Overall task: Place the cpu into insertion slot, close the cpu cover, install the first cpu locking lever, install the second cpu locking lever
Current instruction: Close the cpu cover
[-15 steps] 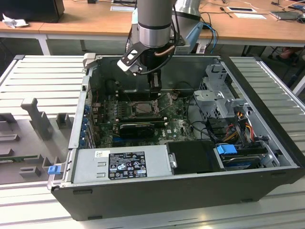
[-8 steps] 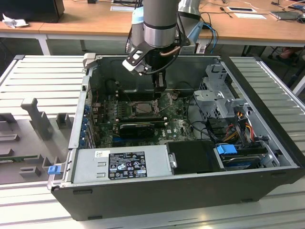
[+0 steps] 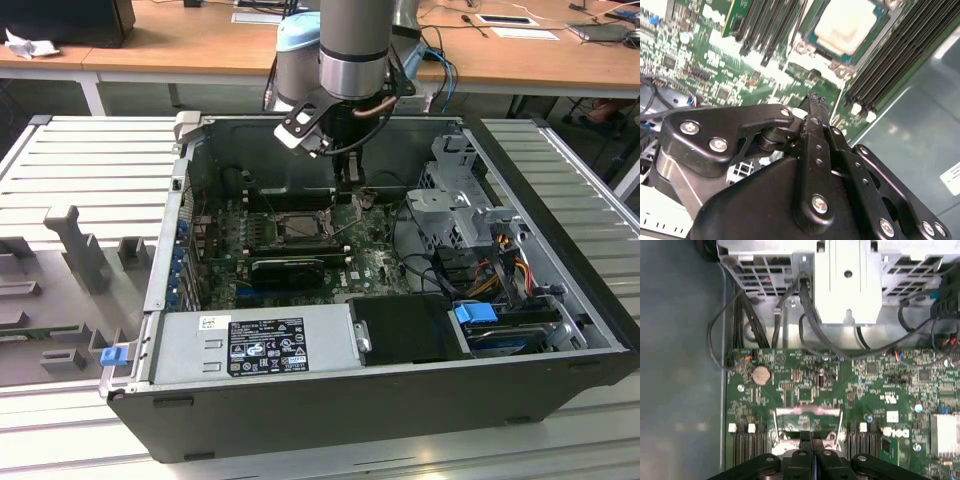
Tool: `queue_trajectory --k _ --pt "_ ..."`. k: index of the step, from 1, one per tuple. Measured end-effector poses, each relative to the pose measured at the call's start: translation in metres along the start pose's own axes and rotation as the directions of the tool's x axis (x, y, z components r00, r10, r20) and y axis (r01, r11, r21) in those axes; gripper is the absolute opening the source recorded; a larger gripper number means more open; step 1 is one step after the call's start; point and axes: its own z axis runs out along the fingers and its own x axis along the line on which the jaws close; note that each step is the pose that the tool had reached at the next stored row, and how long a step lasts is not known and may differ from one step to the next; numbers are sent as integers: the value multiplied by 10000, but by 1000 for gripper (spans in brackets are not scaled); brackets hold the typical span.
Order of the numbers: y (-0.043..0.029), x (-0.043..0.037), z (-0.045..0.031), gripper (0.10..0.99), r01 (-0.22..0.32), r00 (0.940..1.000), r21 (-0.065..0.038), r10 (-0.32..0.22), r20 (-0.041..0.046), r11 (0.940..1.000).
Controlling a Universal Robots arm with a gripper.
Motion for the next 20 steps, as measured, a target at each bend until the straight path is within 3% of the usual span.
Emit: queue_trajectory --k 8,14,17,20 --pt "247 1 41 106 17 10000 21 -17 -1 10000" --pt "353 0 62 106 16 10000 29 -16 2 10000" --pt "410 -1 107 106 17 10000 39 -17 4 10000" --pt "415 -2 140 106 20 10000 95 -21 25 10000"
